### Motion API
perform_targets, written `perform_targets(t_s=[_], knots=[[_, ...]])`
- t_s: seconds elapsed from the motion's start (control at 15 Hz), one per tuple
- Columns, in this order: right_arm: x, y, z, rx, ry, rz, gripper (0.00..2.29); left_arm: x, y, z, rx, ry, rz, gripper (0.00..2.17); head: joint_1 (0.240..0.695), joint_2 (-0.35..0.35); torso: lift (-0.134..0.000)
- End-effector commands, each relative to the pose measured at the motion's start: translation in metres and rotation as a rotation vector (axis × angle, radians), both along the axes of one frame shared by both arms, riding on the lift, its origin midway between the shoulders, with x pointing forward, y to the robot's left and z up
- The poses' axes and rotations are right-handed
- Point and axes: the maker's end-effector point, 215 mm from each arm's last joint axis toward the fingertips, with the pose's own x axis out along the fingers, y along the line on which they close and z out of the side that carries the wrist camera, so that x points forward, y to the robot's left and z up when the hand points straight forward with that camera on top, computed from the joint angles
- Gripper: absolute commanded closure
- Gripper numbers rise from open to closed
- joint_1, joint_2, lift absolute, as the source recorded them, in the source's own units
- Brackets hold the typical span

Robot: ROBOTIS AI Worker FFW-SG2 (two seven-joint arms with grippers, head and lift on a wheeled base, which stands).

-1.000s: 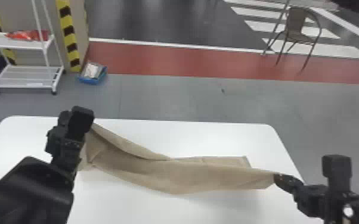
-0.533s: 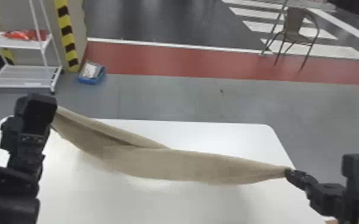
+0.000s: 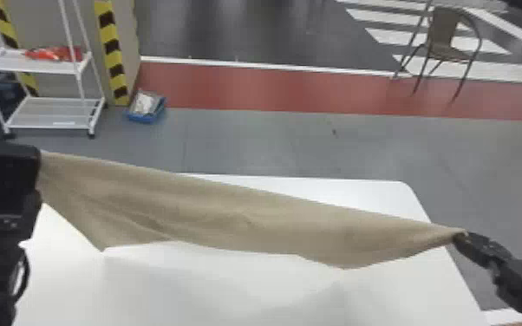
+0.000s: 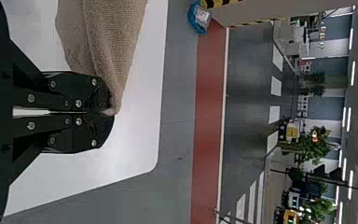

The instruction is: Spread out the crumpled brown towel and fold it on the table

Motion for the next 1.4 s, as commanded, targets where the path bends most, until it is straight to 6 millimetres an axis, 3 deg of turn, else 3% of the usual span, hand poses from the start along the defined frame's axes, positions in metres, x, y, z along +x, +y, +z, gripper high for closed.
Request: perform_targets(t_s=[0.0, 0.07, 0.13, 0.27, 0.4, 0.6, 0.67, 0.73, 0.8, 0.87, 1.0, 1.13, 1.33], knots=[[-0.002, -0.005, 0.007, -0.005, -0.013, -0.011, 1.11, -0.013, 0.017, 0.005, 0.022, 0.025, 0.041, 1.37, 0.695, -0.167, 0.0], [-0.002, -0.008, 0.005, -0.006, -0.009, -0.017, 1.11, -0.003, 0.012, 0.009, 0.032, 0.039, 0.031, 1.37, 0.695, -0.161, 0.0], [0.0, -0.009, -0.001, -0.01, 0.0, -0.021, 1.11, 0.012, 0.006, -0.008, 0.033, 0.099, 0.02, 1.37, 0.695, -0.16, 0.0], [0.003, -0.009, -0.018, -0.004, 0.025, -0.029, 1.11, 0.046, -0.017, -0.061, 0.091, 0.232, -0.005, 1.37, 0.695, -0.165, 0.0], [0.007, -0.007, -0.032, -0.018, 0.054, -0.039, 1.11, 0.083, -0.065, -0.091, 0.11, 0.239, -0.113, 1.37, 0.695, -0.183, 0.0], [0.015, -0.002, -0.05, -0.025, 0.094, -0.037, 1.11, 0.113, -0.107, -0.125, 0.146, 0.261, -0.2, 1.37, 0.695, -0.228, 0.0], [0.018, 0.004, -0.054, -0.025, 0.1, -0.028, 1.11, 0.116, -0.116, -0.127, 0.143, 0.239, -0.227, 1.29, 0.695, -0.238, 0.0], [0.02, 0.006, -0.056, -0.025, 0.103, -0.027, 1.11, 0.116, -0.124, -0.135, 0.144, 0.241, -0.246, 0.72, 0.695, -0.247, 0.0], [0.022, 0.01, -0.059, -0.021, 0.106, -0.023, 1.11, 0.116, -0.124, -0.145, 0.152, 0.261, -0.25, 0.15, 0.695, -0.253, 0.0], [0.024, 0.014, -0.059, -0.018, 0.106, -0.016, 1.11, 0.113, -0.121, -0.152, 0.155, 0.273, -0.241, 0.01, 0.695, -0.257, 0.0], [0.029, 0.021, -0.059, -0.016, 0.101, -0.003, 1.11, 0.092, -0.101, -0.172, 0.151, 0.301, -0.206, 0.01, 0.695, -0.253, 0.0], [0.034, 0.025, -0.06, -0.014, 0.098, 0.006, 1.11, 0.072, -0.068, -0.176, 0.081, 0.307, -0.161, 0.03, 0.695, -0.237, 0.0], [0.038, 0.03, -0.066, -0.009, 0.099, 0.018, 1.11, 0.035, -0.035, -0.179, -0.073, 0.332, -0.164, 0.03, 0.695, -0.202, 0.0]])
